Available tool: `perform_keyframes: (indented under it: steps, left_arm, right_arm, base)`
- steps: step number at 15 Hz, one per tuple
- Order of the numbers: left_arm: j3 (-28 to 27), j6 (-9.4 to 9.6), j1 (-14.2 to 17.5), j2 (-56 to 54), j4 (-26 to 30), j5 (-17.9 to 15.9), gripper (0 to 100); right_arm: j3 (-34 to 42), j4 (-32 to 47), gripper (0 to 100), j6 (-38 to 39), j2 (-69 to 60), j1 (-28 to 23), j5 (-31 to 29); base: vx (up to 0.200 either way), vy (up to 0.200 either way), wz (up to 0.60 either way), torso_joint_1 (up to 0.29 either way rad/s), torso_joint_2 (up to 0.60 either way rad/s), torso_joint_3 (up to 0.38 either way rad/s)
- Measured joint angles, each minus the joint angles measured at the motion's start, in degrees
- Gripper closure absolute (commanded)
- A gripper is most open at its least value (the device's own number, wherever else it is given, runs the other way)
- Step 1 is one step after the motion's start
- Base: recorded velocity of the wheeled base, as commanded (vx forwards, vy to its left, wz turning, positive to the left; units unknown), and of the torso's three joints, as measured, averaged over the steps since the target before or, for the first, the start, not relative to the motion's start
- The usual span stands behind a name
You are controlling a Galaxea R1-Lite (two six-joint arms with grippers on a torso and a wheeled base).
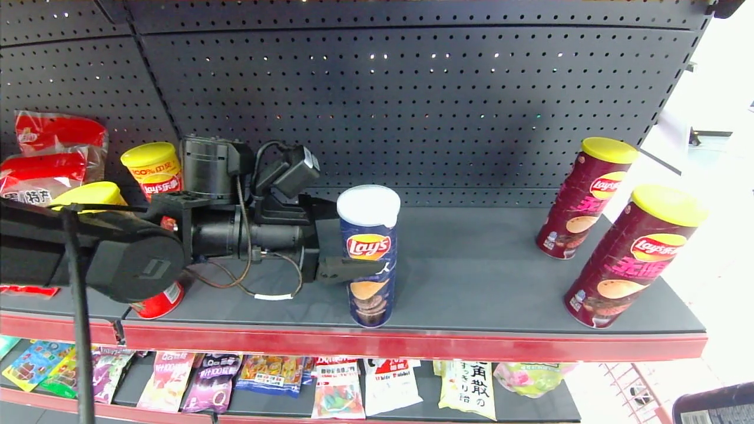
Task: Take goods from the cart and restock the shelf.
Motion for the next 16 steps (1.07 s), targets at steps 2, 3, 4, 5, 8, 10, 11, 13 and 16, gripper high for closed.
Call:
perform_keyframes:
  steps: [2, 3, 4, 5, 8, 10, 11, 13, 16]
  left_arm:
    - [2.6, -0.05, 1.3, -2.9, 0.0, 0.0, 0]
    - [4.2, -0.07, 2.0, -4.5, 0.0, 0.1, 0]
    - [5.8, -0.07, 2.7, -6.3, 0.0, 0.5, 0]
    - [7.5, -0.1, 3.3, -8.4, 0.0, 1.2, 0]
    - [13.9, -1.11, 4.2, -16.2, 0.2, 3.9, 0]
    - [19.1, -3.17, 4.3, -23.0, 0.7, 6.7, 0]
    - [21.9, -4.64, 4.3, -26.8, 1.0, 8.6, 0]
    - [27.4, -7.06, 4.2, -35.1, 2.0, 11.9, 0]
    - [33.2, -8.47, 4.2, -46.9, 9.0, 15.8, 0]
  right_arm:
    - [0.1, 0.1, 100, 0.0, 0.0, 0.0, 0.1]
    - [0.1, 0.1, 100, 0.0, 0.0, 0.0, 0.3]
    - [0.2, 0.0, 100, 0.0, 0.0, 0.0, 0.5]
    - [0.2, -0.2, 100, 0.0, 0.2, 0.3, 0.7]
    - [-1.2, -0.4, 100, 0.0, 2.3, 1.1, 3.5]
    - [-3.2, -0.4, 100, -0.1, 5.8, 1.5, 9.1]
    - [-4.8, -0.4, 100, -0.1, 8.2, 1.7, 13.0]
    - [-8.6, -0.4, 100, -0.4, 13.9, 2.6, 18.0]
    - [-15.0, -0.6, 100, -0.8, 23.1, 7.5, 19.7]
  base:
    - [0.0, 0.0, 0.0, 0.0, 0.0, 0.0]
    - [0.0, 0.0, 0.0, 0.0, 0.0, 0.0]
    - [0.0, 0.0, 0.0, 0.0, 0.0, 0.0]
    - [0.0, 0.0, 0.0, 0.0, 0.0, 0.0]
    - [0.0, 0.0, 0.0, 0.0, 0.0, 0.0]
    - [0.0, 0.0, 0.0, 0.0, 0.0, 0.0]
    - [0.0, 0.0, 0.0, 0.0, 0.0, 0.0]
    - [0.0, 0.0, 0.0, 0.0, 0.0, 0.0]
    - [0.0, 0.0, 0.0, 0.0, 0.0, 0.0]
